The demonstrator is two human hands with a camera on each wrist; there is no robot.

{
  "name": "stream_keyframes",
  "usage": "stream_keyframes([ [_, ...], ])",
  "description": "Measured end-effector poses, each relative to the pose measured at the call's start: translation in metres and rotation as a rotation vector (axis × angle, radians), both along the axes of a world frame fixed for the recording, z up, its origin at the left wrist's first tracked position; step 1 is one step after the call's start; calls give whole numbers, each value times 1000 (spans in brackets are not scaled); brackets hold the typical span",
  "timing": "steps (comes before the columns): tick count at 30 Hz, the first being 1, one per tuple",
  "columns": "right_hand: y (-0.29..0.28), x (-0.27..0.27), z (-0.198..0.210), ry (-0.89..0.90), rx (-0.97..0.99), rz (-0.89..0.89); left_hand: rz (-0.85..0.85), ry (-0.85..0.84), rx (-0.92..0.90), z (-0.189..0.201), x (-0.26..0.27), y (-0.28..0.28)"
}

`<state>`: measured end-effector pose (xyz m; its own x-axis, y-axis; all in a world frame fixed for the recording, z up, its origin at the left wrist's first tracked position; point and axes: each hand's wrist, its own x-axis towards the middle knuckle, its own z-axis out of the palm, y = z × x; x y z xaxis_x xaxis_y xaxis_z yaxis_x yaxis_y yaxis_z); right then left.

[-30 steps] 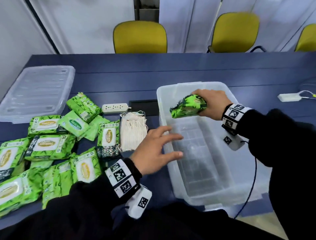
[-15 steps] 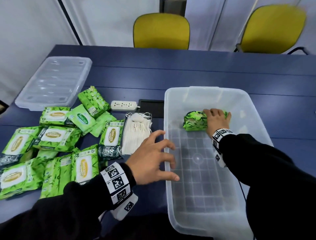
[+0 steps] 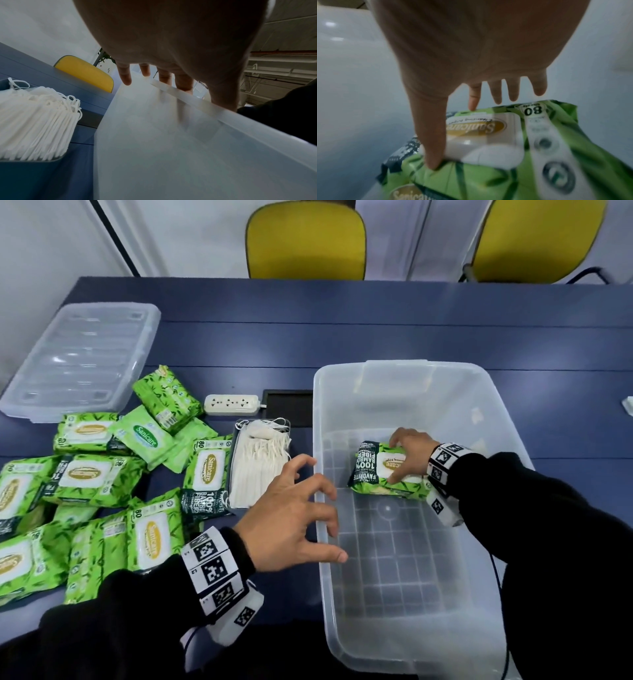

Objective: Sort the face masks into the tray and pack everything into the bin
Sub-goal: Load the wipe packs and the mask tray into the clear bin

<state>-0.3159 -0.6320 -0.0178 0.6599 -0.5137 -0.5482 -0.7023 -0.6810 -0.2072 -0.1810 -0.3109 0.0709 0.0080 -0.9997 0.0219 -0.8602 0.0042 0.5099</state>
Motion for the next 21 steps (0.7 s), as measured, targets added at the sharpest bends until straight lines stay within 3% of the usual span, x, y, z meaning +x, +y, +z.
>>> stream_keyframes([
  [3,8,8,-2,60,73,-38,8,19,1,0,0,0],
  [8,16,13,6,249,-88,194,19,30,3,0,-1,1],
  [11,22,5,0,92,-348,263,8,48,14,0,0,2],
  [15,12,-1,-2,-194,-702,88,-5,78,31,0,0,4],
  [18,-4,3,-2,-258,-642,-48,-1,79,49,2,1,4],
  [21,-20,3,1,-284,-612,-66,3,80,62,4,1,4],
])
